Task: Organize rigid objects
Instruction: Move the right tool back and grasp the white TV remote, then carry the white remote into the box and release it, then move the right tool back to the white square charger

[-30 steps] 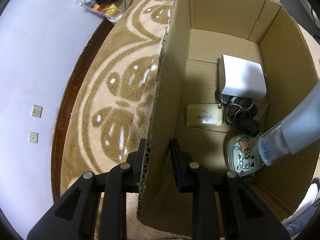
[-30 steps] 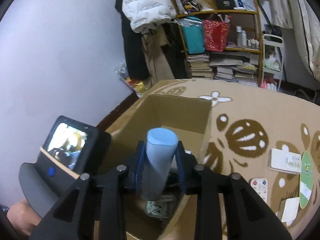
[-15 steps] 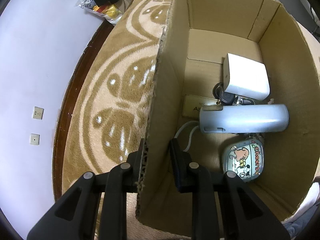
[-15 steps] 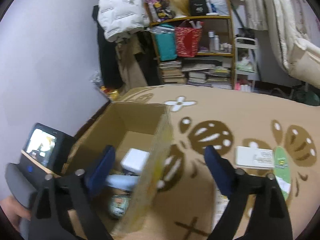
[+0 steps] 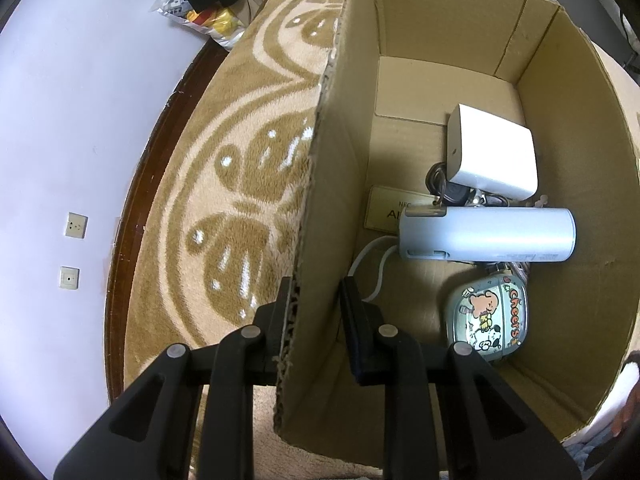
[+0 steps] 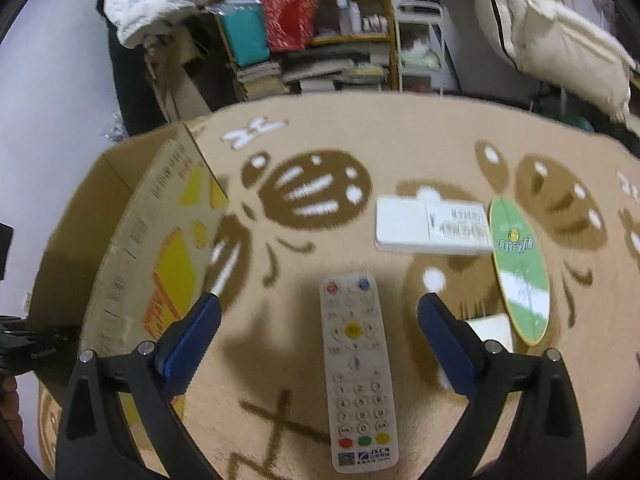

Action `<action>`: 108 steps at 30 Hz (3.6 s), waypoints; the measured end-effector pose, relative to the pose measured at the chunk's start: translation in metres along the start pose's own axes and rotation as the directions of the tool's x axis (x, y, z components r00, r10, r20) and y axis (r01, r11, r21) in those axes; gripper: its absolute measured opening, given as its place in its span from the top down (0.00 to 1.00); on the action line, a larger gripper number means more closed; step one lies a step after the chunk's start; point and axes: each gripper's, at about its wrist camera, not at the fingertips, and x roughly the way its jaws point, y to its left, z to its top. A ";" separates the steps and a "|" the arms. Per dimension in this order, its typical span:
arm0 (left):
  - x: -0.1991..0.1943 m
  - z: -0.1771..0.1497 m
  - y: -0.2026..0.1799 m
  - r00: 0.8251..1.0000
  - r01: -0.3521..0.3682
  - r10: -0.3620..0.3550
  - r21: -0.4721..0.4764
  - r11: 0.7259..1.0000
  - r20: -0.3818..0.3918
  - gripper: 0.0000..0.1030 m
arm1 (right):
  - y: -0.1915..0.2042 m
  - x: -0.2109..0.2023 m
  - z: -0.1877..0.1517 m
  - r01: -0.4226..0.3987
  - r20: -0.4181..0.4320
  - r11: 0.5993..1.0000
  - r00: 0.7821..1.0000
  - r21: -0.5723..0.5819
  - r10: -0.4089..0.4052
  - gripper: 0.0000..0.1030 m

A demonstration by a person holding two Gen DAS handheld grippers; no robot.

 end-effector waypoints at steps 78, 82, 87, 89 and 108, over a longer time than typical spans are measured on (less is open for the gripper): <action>-0.001 -0.004 -0.001 1.000 -0.004 0.004 0.010 1.000 -0.004 0.77 | 0.077 -0.092 0.022 -0.395 0.280 0.911 0.867 -0.121 0.413 0.67; -0.001 -0.004 -0.001 1.000 -0.003 0.003 0.012 1.000 -0.003 0.77 | 0.087 -0.072 0.015 -0.432 0.189 0.893 0.873 -0.128 0.449 0.67; 0.000 -0.004 0.000 1.000 -0.001 0.001 0.009 1.000 -0.005 0.77 | 0.096 -0.052 0.006 -0.409 0.111 0.900 0.898 -0.149 0.426 0.67; 0.000 -0.004 0.000 1.000 -0.001 0.001 0.010 1.000 -0.005 0.77 | 0.096 -0.045 0.003 -0.394 0.088 0.907 0.908 -0.150 0.409 0.67; -0.001 -0.005 0.000 1.000 -0.014 0.014 0.017 1.000 -0.005 0.76 | 0.043 -0.052 0.020 -0.232 0.187 0.971 0.953 -0.050 0.237 0.26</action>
